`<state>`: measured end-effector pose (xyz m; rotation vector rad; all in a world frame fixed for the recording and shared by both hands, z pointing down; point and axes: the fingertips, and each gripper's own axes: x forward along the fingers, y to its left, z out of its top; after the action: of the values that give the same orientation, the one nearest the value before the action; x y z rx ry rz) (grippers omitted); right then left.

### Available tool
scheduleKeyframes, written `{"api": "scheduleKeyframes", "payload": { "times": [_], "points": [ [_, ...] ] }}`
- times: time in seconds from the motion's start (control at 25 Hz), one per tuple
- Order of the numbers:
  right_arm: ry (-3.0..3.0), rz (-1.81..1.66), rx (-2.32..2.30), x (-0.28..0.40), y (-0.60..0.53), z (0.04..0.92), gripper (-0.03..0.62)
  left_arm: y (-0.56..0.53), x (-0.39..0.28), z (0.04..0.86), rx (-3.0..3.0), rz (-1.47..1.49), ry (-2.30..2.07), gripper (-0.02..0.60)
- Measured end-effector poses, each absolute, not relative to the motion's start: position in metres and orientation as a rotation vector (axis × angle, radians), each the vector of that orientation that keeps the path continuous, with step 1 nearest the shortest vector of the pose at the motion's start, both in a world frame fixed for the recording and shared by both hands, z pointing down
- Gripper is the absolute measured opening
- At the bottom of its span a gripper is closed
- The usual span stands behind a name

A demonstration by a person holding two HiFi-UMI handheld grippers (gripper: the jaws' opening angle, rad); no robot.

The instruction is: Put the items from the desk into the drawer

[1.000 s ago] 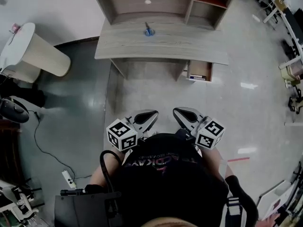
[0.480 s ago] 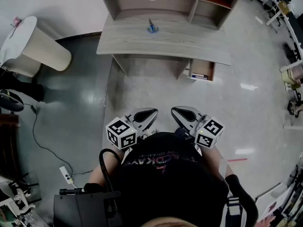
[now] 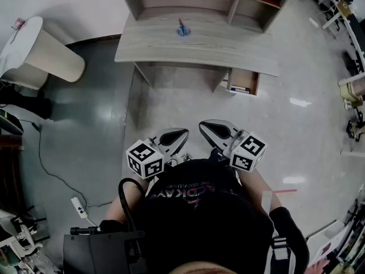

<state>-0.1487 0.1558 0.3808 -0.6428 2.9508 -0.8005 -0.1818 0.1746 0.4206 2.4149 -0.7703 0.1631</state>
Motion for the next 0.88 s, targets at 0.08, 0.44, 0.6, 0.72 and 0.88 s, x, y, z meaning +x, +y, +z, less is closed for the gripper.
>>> {"api": "scheduleKeyframes", "payload": {
  "times": [0.08,0.44,0.6,0.72,0.88],
  "points": [
    [2.94,-0.813,-0.632,-0.143,0.153,0.379,0.011,0.173,-0.177,0.42,2.411,0.172,-0.773,0.011],
    [2.922,-0.856,-0.572,-0.107,0.127,0.38,0.011,0.142,-0.146,0.419,2.37,0.175,-0.861,0.011],
    [2.93,-0.835,-0.52,-0.09,0.111,0.375,0.011,0.123,-0.131,0.416,2.356,0.175,-0.907,0.011],
    [2.937,-0.834,-0.491,-0.077,0.098,0.377,0.011,0.111,-0.118,0.417,2.343,0.182,-0.935,0.011],
    [2.946,-0.85,-0.458,-0.059,0.08,0.378,0.011,0.093,-0.101,0.42,2.304,0.191,-0.965,0.011]
  ]
}}
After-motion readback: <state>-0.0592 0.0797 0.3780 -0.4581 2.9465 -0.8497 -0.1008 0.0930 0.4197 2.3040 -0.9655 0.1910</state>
